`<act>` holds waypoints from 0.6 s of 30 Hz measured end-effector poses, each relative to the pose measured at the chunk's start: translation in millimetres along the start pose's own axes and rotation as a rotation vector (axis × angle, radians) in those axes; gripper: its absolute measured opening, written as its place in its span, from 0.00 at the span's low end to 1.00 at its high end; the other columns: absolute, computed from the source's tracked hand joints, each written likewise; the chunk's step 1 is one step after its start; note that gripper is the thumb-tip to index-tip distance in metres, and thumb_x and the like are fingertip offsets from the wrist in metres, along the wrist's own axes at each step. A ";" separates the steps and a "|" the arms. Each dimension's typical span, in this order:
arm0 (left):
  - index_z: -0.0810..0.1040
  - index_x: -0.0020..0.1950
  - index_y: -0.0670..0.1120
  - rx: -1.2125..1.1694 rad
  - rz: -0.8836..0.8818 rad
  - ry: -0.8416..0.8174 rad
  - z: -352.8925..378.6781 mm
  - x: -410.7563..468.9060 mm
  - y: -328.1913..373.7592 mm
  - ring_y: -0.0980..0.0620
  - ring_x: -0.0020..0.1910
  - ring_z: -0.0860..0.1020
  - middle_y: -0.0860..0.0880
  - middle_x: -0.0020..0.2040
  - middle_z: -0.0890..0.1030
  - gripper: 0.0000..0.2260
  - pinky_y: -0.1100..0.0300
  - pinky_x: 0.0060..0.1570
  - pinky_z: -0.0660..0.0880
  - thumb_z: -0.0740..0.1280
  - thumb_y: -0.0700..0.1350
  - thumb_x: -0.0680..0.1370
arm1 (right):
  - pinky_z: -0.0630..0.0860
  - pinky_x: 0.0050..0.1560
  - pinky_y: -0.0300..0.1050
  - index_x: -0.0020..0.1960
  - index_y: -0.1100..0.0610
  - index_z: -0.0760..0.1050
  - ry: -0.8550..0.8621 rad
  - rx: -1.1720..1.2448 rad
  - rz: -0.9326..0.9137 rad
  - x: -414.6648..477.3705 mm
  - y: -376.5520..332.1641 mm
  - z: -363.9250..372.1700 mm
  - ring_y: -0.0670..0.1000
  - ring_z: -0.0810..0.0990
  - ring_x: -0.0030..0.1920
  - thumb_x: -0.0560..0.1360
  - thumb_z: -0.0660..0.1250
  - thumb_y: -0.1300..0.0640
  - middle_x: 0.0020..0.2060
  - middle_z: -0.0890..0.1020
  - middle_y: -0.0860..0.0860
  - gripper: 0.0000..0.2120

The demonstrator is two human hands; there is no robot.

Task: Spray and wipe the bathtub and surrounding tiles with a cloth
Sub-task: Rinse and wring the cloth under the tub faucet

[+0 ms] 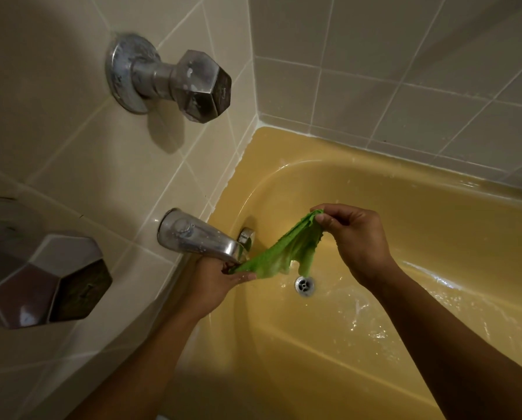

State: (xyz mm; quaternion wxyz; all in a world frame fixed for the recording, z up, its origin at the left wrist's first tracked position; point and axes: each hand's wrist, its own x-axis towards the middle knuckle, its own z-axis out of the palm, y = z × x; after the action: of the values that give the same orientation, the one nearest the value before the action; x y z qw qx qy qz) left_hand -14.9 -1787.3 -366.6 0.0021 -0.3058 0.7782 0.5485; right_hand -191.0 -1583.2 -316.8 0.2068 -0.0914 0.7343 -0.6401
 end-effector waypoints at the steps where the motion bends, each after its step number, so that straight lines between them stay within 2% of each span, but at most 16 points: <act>1: 0.86 0.46 0.49 0.012 -0.006 0.023 -1.1 1.3 -2.5 0.54 0.43 0.86 0.52 0.42 0.87 0.10 0.55 0.45 0.81 0.82 0.45 0.68 | 0.80 0.60 0.52 0.49 0.56 0.86 0.001 0.003 0.005 1.0 1.3 -1.5 0.49 0.85 0.51 0.76 0.71 0.66 0.47 0.88 0.48 0.08; 2: 0.85 0.41 0.52 0.013 -0.010 0.048 -2.8 1.5 -4.1 0.57 0.39 0.84 0.55 0.38 0.86 0.06 0.54 0.42 0.79 0.81 0.46 0.69 | 0.81 0.60 0.52 0.49 0.56 0.86 0.002 0.003 0.013 1.8 3.0 -2.7 0.49 0.85 0.50 0.76 0.71 0.66 0.46 0.88 0.49 0.08; 4: 0.81 0.33 0.53 0.043 0.007 0.117 -4.0 -0.9 -5.4 0.64 0.31 0.78 0.61 0.31 0.82 0.11 0.63 0.37 0.73 0.80 0.44 0.72 | 0.81 0.60 0.52 0.50 0.57 0.86 0.004 -0.020 0.038 3.1 9.2 -3.2 0.49 0.85 0.50 0.77 0.71 0.66 0.46 0.88 0.49 0.07; 6: 0.80 0.34 0.55 0.086 0.052 0.169 -6.0 -5.5 -7.6 0.66 0.31 0.78 0.63 0.29 0.80 0.13 0.71 0.36 0.70 0.78 0.41 0.72 | 0.81 0.60 0.52 0.51 0.57 0.86 0.000 -0.066 0.062 3.3 17.9 -0.2 0.49 0.85 0.51 0.77 0.71 0.64 0.46 0.88 0.49 0.07; 8: 0.85 0.42 0.47 0.075 0.082 0.211 -12.2 -11.4 -12.0 0.62 0.38 0.83 0.59 0.36 0.85 0.06 0.68 0.41 0.75 0.78 0.38 0.72 | 0.81 0.60 0.53 0.51 0.56 0.87 -0.021 -0.119 0.095 3.2 28.2 7.1 0.49 0.85 0.51 0.77 0.72 0.63 0.46 0.88 0.48 0.06; 10: 0.86 0.48 0.44 0.084 0.106 0.238 -20.6 -18.1 -18.5 0.56 0.43 0.85 0.53 0.42 0.87 0.06 0.63 0.45 0.80 0.77 0.36 0.73 | 0.81 0.60 0.54 0.50 0.56 0.87 -0.051 -0.150 0.130 1.8 36.9 17.7 0.50 0.86 0.50 0.76 0.73 0.63 0.45 0.88 0.49 0.06; 14: 0.84 0.44 0.53 0.040 0.058 0.346 -36.6 -34.5 -26.4 0.56 0.40 0.85 0.54 0.41 0.87 0.11 0.64 0.42 0.81 0.78 0.37 0.72 | 0.81 0.57 0.53 0.48 0.56 0.87 -0.124 -0.183 0.149 -3.3 44.6 43.7 0.52 0.86 0.48 0.75 0.74 0.63 0.43 0.88 0.50 0.05; 18: 0.84 0.44 0.48 0.003 0.020 0.458 -36.1 -46.8 -31.0 0.52 0.39 0.85 0.50 0.39 0.86 0.07 0.58 0.41 0.80 0.80 0.43 0.70 | 0.83 0.53 0.54 0.47 0.57 0.87 -0.218 -0.214 0.185 -6.5 43.4 71.5 0.55 0.86 0.45 0.72 0.77 0.63 0.41 0.87 0.53 0.05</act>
State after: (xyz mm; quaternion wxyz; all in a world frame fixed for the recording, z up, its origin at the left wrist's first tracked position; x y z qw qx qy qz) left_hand 50.0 -1802.6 -362.8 -0.1795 -0.4145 0.7622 0.4637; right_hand -149.4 -1638.0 -364.7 0.3324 -0.1137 0.7766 -0.5230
